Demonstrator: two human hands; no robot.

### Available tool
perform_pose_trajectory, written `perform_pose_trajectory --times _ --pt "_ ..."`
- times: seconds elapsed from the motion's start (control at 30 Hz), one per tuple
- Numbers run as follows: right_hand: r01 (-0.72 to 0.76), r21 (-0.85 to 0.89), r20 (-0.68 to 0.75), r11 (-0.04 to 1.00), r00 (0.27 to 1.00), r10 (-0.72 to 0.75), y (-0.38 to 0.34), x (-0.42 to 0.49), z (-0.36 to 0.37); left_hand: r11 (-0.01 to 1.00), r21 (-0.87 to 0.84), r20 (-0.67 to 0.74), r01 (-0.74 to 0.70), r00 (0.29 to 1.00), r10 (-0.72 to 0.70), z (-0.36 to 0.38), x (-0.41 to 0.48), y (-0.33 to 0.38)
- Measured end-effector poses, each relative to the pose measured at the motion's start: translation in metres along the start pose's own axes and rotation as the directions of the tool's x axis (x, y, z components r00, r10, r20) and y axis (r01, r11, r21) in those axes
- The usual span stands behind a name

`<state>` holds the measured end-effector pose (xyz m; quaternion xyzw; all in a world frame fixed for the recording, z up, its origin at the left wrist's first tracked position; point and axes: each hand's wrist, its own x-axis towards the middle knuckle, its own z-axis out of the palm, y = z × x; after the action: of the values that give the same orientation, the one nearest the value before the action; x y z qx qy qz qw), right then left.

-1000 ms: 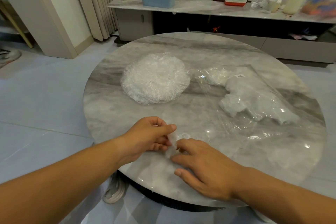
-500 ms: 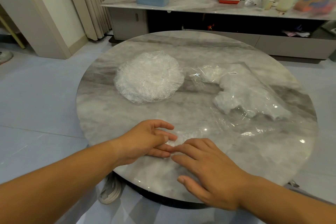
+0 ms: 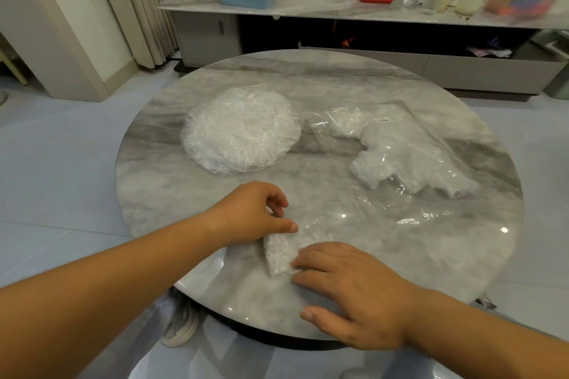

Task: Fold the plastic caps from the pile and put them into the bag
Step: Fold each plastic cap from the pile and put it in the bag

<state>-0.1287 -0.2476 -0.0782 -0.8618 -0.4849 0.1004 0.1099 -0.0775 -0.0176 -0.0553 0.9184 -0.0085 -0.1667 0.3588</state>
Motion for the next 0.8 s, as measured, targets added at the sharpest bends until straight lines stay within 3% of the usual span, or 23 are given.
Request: perform_pose_trajectory --times 0.1,0.2,0.33,0.43,0.53,0.6,0.73,0.8 --pt "0.035 -0.022 0.003 0.999 0.999 -0.035 0.007 0.001 -0.001 0.997 0.059 0.084 0.044 0.995 -0.049 -0.001 0.005 0.006" --pt "0.033 -0.006 -0.013 0.999 0.999 -0.033 0.012 0.001 -0.003 0.993 0.005 0.075 0.117 0.99 -0.117 0.002 0.005 0.002" --pt "-0.037 0.081 -0.107 0.996 0.993 0.045 0.014 -0.001 -0.006 0.943 -0.269 0.034 0.194 0.981 -0.192 0.004 -0.002 -0.007" --pt "-0.168 0.293 -0.221 0.941 0.946 0.238 0.01 0.003 -0.01 0.794 -0.558 0.078 0.241 0.968 -0.238 0.002 -0.007 -0.007" --pt "-0.308 0.692 -0.127 0.653 0.839 0.53 0.003 0.014 -0.027 0.661 -0.714 0.096 0.232 0.967 -0.236 0.0 -0.01 -0.003" --pt "-0.26 0.858 -0.077 0.444 0.789 0.61 0.006 0.022 -0.034 0.605 -0.768 0.118 0.212 0.974 -0.192 0.0 -0.013 0.0" --pt "-0.116 0.989 0.022 0.094 0.734 0.679 0.009 0.031 -0.036 0.582 -0.79 0.153 0.191 0.982 -0.115 0.003 -0.017 0.004" --pt "-0.065 0.997 0.07 -0.033 0.72 0.69 0.01 0.033 -0.036 0.585 -0.79 0.161 0.184 0.983 -0.092 0.005 -0.017 0.004"
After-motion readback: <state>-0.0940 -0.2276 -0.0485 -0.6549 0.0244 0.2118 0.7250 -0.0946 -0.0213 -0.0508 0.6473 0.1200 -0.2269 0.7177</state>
